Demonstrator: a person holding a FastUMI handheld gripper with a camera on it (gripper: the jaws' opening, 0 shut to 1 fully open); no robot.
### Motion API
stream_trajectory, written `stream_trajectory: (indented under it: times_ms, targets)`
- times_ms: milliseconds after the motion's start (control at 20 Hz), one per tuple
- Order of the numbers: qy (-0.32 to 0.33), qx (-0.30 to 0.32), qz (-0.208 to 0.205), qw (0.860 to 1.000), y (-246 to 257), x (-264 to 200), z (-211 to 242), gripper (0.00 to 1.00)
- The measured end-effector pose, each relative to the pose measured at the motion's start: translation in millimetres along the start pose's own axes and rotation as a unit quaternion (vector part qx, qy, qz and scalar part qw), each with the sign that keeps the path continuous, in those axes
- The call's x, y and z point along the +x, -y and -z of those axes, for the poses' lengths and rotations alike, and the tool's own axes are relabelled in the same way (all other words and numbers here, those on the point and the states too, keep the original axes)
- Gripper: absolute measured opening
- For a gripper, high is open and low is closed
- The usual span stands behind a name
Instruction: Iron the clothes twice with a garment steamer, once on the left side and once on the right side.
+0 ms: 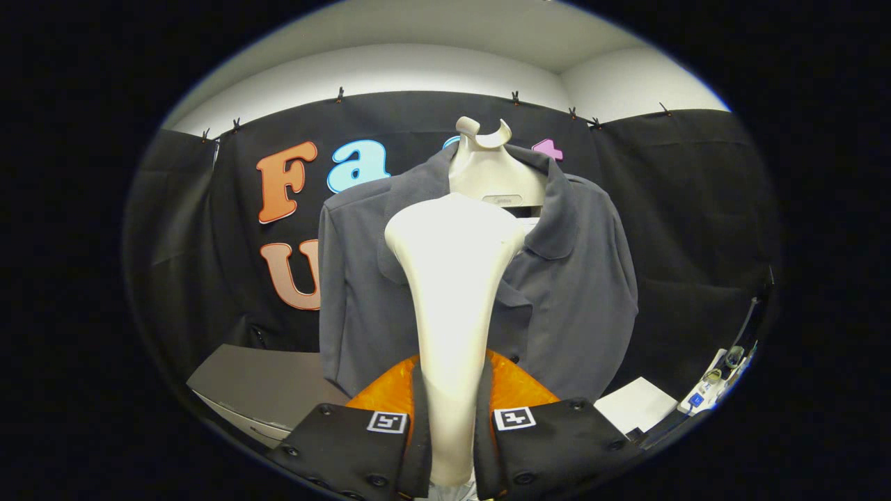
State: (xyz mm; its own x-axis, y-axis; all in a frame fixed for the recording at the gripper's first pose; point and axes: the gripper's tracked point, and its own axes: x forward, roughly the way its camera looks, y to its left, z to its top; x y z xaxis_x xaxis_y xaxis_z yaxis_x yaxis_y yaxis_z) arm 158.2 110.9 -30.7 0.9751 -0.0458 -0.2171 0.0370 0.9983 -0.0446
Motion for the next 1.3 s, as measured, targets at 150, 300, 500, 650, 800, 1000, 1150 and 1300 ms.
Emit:
stream_trajectory:
  times_ms: [150, 300, 500, 650, 800, 1000, 1150, 1300]
  targets:
    - [-0.004, -0.003, -0.039, 0.999, 4.2, 13.9, 8.1, 0.32]
    - [-0.007, -0.017, -0.073, 0.997, 7.5, 18.8, 22.3, 0.32]
    - [-0.027, -0.027, -0.097, 0.995, 18.2, 16.7, 54.2, 0.32]
    - [-0.041, -0.032, -0.105, 0.993, 22.4, 15.8, 74.7, 0.32]
    - [-0.053, -0.036, -0.114, 0.991, 22.2, 15.7, 94.1, 0.32]
    - [-0.071, -0.038, -0.119, 0.99, 21.6, 16.2, 123.0, 0.32]
    - [-0.089, -0.04, -0.122, 0.988, 24.5, 15.9, 148.0, 0.32]
    - [-0.108, -0.042, -0.124, 0.986, 25.1, 16.2, 172.3, 0.32]
